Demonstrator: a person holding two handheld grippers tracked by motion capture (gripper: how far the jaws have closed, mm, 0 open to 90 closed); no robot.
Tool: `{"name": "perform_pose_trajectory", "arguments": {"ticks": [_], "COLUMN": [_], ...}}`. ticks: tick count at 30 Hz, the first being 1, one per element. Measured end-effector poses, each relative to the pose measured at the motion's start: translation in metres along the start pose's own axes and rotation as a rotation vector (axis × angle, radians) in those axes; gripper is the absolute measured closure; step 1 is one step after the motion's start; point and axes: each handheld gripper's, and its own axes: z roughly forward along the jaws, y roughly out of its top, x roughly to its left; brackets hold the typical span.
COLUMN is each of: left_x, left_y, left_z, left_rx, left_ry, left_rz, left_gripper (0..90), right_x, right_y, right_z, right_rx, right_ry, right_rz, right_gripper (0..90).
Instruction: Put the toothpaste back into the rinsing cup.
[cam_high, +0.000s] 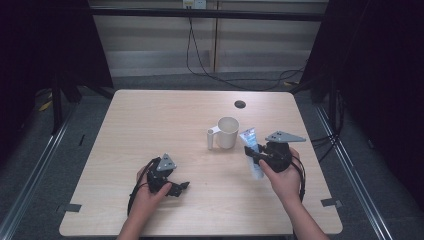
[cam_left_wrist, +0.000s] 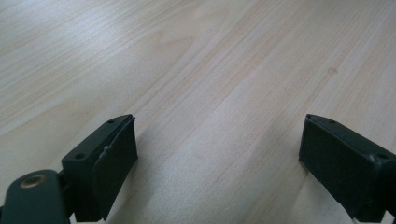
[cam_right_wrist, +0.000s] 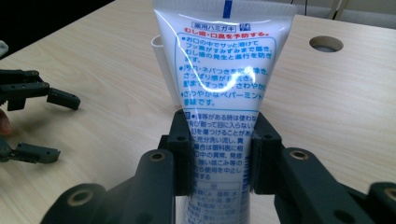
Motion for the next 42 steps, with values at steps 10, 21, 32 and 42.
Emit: {"name": "perform_pose_trajectory", "arguments": {"ticks": [10, 21, 32, 42], "left_x": [0.0, 0.0, 0.0, 0.0], "left_y": [0.0, 0.0, 0.0, 0.0], "left_z": [0.0, 0.0, 0.0, 0.0], "left_rx": [0.0, 0.001, 0.0, 0.0], "left_ry": [0.0, 0.0, -0.002, 0.0], "left_rz": [0.0, 0.001, -0.001, 0.0], "left_gripper": [11.1, 11.1, 11.1, 11.1], "right_x": [-0.006, -0.011, -0.01, -0.009], "right_y": [0.01, 0.024, 0.039, 0.052], "right_z": [-0.002, -0.005, -0.005, -0.004], "right_rx": [-0.091, -0.168, -0.208, -0.221], "right_ry": [-0.028, -0.054, -0.084, -0.084], "right_rz": [0.019, 0.035, -0.02, -0.036], "right_gripper": [67.7, 68.1, 68.1, 68.1]}}
